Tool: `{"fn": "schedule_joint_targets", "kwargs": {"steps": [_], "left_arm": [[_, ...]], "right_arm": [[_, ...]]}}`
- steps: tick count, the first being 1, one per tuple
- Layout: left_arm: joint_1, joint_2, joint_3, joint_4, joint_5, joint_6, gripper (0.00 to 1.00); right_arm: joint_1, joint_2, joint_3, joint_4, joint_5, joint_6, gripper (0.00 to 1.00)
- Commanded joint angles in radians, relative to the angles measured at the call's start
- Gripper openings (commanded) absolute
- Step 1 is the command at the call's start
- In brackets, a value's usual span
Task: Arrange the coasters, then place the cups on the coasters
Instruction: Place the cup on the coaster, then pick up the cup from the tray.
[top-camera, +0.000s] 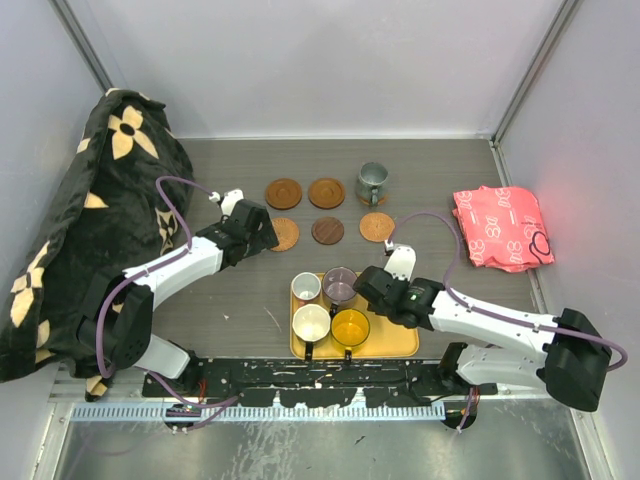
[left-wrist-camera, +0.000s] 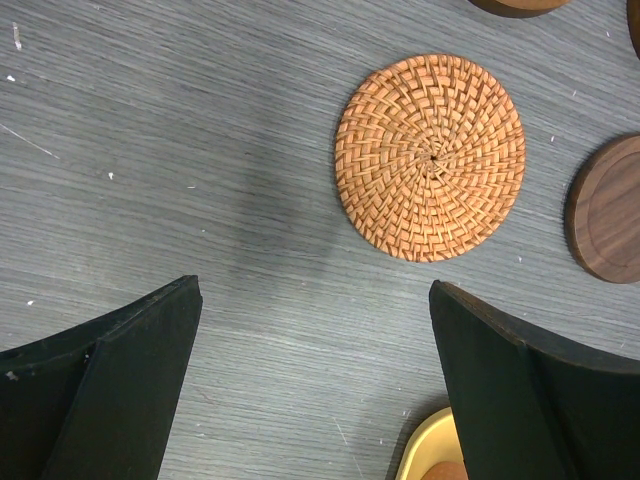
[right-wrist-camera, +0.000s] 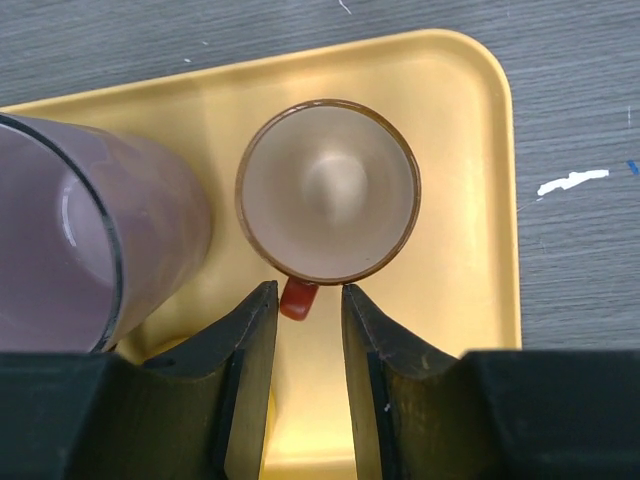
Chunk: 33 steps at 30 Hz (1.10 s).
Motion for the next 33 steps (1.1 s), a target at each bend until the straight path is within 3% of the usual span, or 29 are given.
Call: {"fn": "schedule_joint_targets", "kwargs": {"steps": [1, 13, 19, 24, 33], "left_arm": [[0.006, -0.021, 0.000, 0.042, -0.011, -0.013, 0.98], [0.007, -0.022, 0.000, 0.042, -0.011, -0.013, 0.98], [0.007, -0.019, 0.001, 0.041, -0.010, -0.013, 0.98], [0.007, -0.018, 0.002, 0.043, -0.010, -0.013, 0.98], [0.007, -0.017, 0.004, 0.042, -0.012, -0.013, 0.98]], "right_arm": [[0.005, 0.022, -0.017, 0.031, 0.034, 0.034, 0.38], [0.006, 0.088, -0.029, 0.072, 0.078, 0.042, 0.34], [0.007, 0.088, -0.032, 0.076, 0.087, 0.040, 0.23], [0.006, 0.075, -0.041, 0.071, 0.079, 0.046, 0.02], [0.028, 0.033, 0.058, -0.008, 0.133, 0.002, 0.01]]}}
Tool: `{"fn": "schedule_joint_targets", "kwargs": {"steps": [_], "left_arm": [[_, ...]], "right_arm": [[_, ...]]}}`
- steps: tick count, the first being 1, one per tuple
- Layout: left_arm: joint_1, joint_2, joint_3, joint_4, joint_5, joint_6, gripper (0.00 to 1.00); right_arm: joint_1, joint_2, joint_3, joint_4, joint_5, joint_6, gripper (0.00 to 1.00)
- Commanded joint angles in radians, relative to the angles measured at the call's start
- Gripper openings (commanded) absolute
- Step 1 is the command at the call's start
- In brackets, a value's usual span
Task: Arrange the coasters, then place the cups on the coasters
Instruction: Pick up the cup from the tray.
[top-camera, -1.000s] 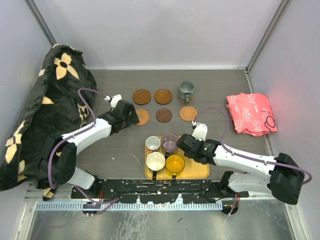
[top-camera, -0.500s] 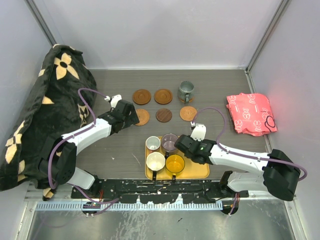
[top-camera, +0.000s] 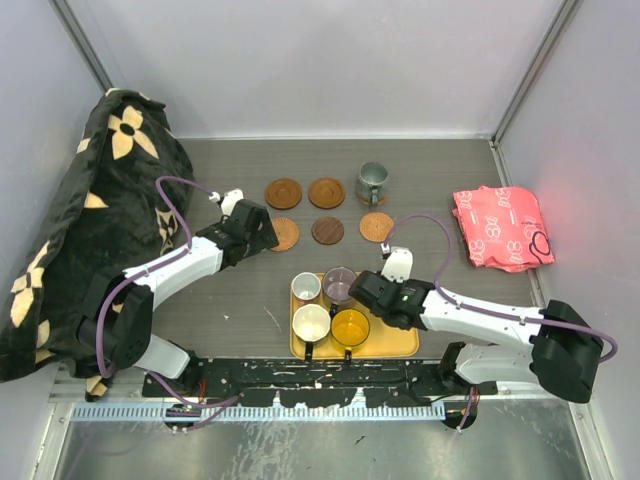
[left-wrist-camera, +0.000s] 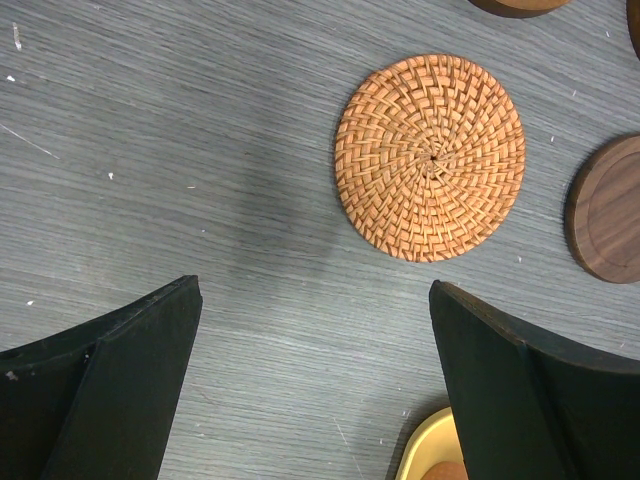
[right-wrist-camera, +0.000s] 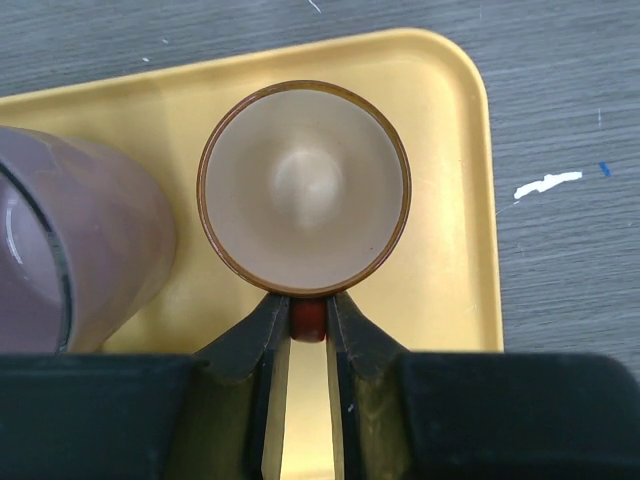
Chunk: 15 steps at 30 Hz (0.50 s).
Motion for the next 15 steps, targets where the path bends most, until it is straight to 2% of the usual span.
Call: {"fn": "schedule_joint_targets", "kwargs": {"steps": [1, 8, 15], "left_arm": [[0.007, -0.016, 0.003, 0.042, -0.012, -0.013, 0.98], [0.006, -0.011, 0.004, 0.042, -0.011, -0.013, 0.98], [0.007, -0.009, 0.004, 0.043, -0.009, -0.013, 0.98]], "right_arm": [[0.011, -0.044, 0.102, -0.028, 0.084, -0.040, 0.01], [0.010, -0.034, 0.163, -0.018, 0.167, -0.137, 0.00], [-0.042, -0.007, 0.181, 0.089, 0.226, -0.286, 0.01]]}}
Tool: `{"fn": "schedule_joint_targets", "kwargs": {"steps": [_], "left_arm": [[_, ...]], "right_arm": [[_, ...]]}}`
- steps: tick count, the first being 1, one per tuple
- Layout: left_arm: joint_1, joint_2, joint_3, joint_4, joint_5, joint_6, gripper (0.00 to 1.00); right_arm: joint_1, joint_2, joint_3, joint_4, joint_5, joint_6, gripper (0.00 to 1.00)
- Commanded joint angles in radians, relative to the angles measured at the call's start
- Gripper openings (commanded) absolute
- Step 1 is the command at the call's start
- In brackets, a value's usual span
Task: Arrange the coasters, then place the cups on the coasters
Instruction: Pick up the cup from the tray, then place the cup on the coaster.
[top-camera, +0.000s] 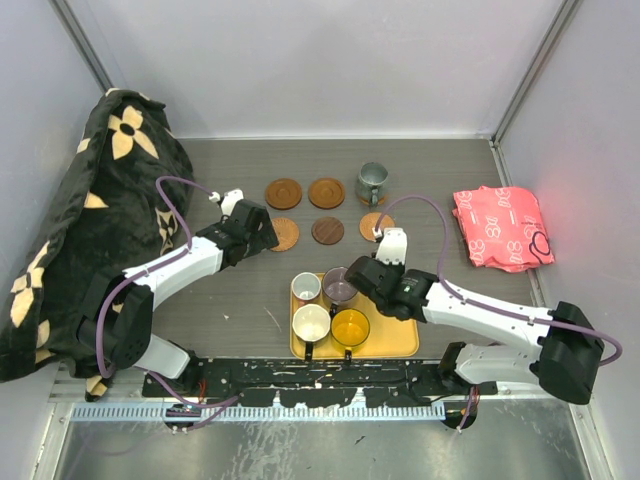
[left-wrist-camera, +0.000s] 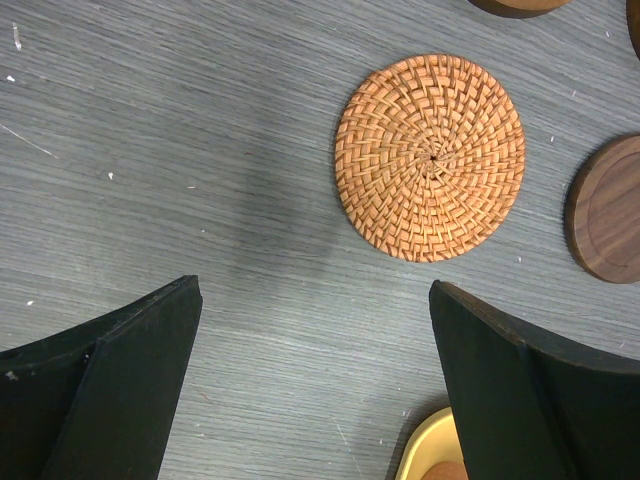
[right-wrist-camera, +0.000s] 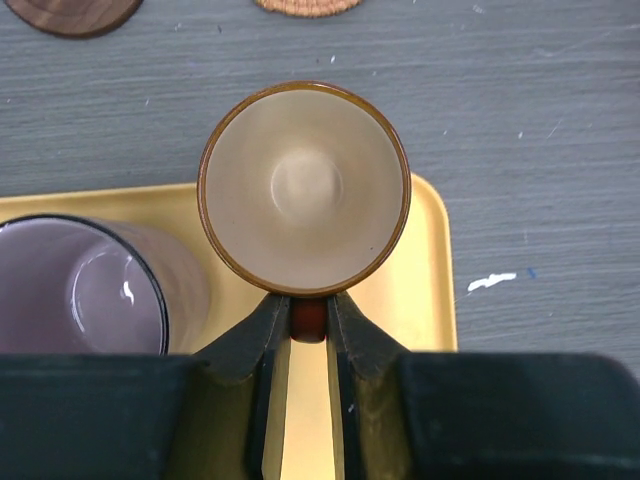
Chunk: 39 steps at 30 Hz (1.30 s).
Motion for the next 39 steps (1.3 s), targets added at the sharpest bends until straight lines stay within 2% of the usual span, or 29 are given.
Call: {"fn": "schedule_joint_targets", "kwargs": {"steps": [1, 10, 17, 39], "left_arm": [[0.007, -0.009, 0.004, 0.043, -0.009, -0.013, 0.98], [0.007, -0.013, 0.006, 0.042, -0.011, -0.013, 0.98], [0.009, -0.007, 0.007, 0.041, -0.016, -0.009, 0.98], [0.014, 0.008, 0.014, 0.042, -0.008, -0.008, 0.98]], "right_arm": [[-0.055, 0.010, 0.058, 0.132, 0.081, -0.142, 0.00], [-0.262, 0.057, 0.023, 0.423, -0.073, -0.367, 0.00], [-0.370, 0.175, 0.033, 0.580, -0.157, -0.451, 0.01], [-0.454, 0.362, 0.080, 0.713, -0.256, -0.512, 0.01]]}}
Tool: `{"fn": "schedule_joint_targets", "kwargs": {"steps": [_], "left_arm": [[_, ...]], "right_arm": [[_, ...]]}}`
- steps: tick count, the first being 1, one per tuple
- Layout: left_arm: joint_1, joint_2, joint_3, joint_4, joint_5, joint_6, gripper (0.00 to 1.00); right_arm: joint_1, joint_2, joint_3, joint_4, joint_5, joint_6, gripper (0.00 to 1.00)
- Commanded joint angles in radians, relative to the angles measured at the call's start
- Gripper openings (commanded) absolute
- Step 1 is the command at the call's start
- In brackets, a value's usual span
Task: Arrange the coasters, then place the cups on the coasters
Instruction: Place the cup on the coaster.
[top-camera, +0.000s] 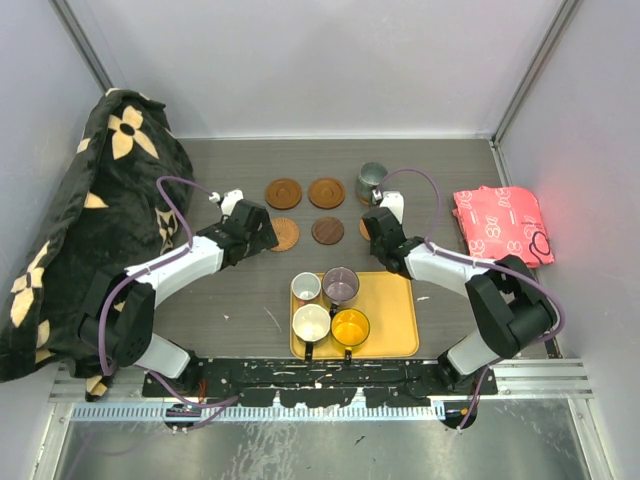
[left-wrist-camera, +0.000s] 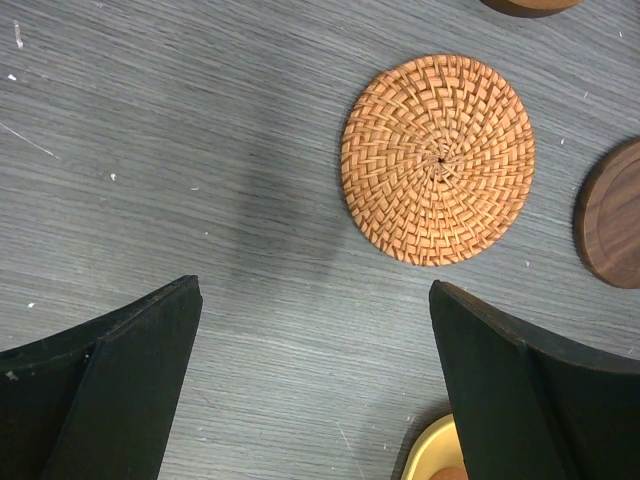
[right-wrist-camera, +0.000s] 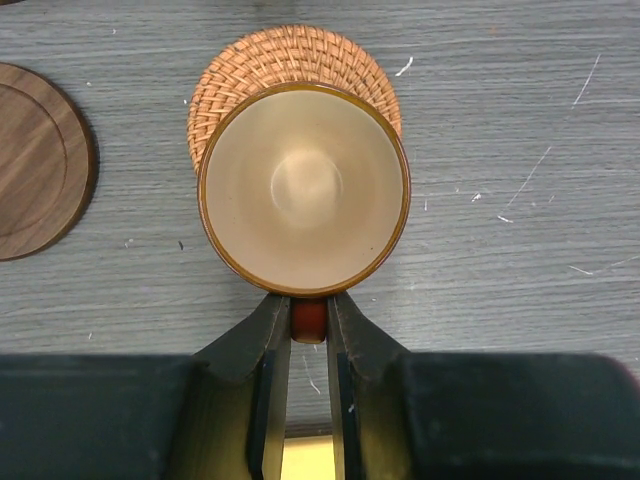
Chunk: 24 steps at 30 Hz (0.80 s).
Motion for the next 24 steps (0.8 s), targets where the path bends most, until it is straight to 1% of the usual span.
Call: {"fn": "schedule_joint_targets", "kwargs": {"steps": [1, 15, 24], "left_arm": [[0.008, -0.005, 0.014, 0.041, -0.008, -0.009, 0.98], [0.012, -0.002, 0.015, 0.040, -0.004, -0.009, 0.98], [0.013, -0.002, 0.014, 0.040, -0.004, -0.009, 0.98]], "right_arm": [[-0.015, 0.003, 0.053, 0.099, -0.008, -0.020, 0.01], [-0.040, 0.044, 0.078, 0.152, -0.026, -0.030, 0.01], [-0.041, 0.075, 0.092, 0.157, -0.030, -0.029, 0.01]]}}
